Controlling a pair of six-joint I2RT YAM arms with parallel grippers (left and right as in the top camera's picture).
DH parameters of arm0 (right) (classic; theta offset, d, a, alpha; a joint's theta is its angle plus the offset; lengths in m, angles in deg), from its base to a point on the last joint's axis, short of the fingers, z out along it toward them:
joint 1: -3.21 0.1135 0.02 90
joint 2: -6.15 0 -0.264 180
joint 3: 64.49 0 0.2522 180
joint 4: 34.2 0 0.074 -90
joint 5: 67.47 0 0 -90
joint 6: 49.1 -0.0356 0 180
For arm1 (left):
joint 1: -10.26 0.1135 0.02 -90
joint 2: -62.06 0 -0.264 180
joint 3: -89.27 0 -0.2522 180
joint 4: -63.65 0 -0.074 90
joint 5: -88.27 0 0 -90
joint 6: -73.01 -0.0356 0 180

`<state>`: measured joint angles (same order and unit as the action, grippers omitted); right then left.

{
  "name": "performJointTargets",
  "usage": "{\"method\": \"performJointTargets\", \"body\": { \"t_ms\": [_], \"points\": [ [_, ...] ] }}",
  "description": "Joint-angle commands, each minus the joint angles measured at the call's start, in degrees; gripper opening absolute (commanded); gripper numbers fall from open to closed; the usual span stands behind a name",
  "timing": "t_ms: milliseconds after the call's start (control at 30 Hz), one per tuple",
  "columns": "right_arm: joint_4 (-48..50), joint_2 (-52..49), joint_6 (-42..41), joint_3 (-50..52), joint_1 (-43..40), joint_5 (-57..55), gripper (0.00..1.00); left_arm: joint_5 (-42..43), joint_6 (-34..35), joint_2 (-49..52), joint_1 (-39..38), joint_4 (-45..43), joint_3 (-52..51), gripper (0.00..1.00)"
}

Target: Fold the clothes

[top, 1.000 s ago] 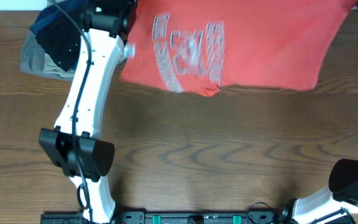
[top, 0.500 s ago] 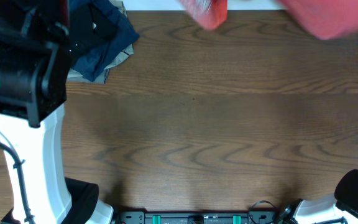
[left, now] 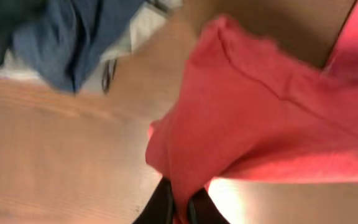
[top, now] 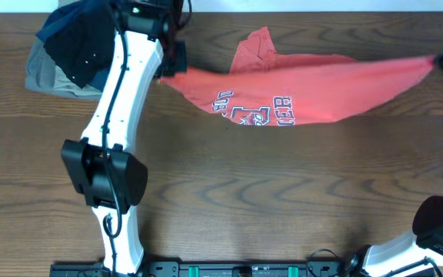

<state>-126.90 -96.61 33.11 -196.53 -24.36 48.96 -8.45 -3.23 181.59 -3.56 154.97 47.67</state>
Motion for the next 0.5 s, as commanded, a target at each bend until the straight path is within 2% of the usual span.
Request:
{"method": "performJointTargets", "body": {
  "t_ms": [0,167,400,467],
  "points": [
    [-2.84,1.57,2.78,-0.11,-0.24,-0.37,0.01,0.15,1.49,-7.76,0.55,3.54,2.34,0.07],
    [-7.48,5.01,2.73,-0.11,-1.36,-4.42,0.01,1.9,3.54,-15.89,0.46,11.41,2.34,0.06],
    [-12.15,10.8,0.33,-0.11,-3.74,-13.14,0.01,10.16,3.5,-24.63,0.46,19.28,2.32,0.06],
    [-13.94,12.46,0.35,-0.11,-4.83,-13.7,0.01,12.39,3.08,-27.12,0.22,19.23,0.63,0.06]
  ]
}}
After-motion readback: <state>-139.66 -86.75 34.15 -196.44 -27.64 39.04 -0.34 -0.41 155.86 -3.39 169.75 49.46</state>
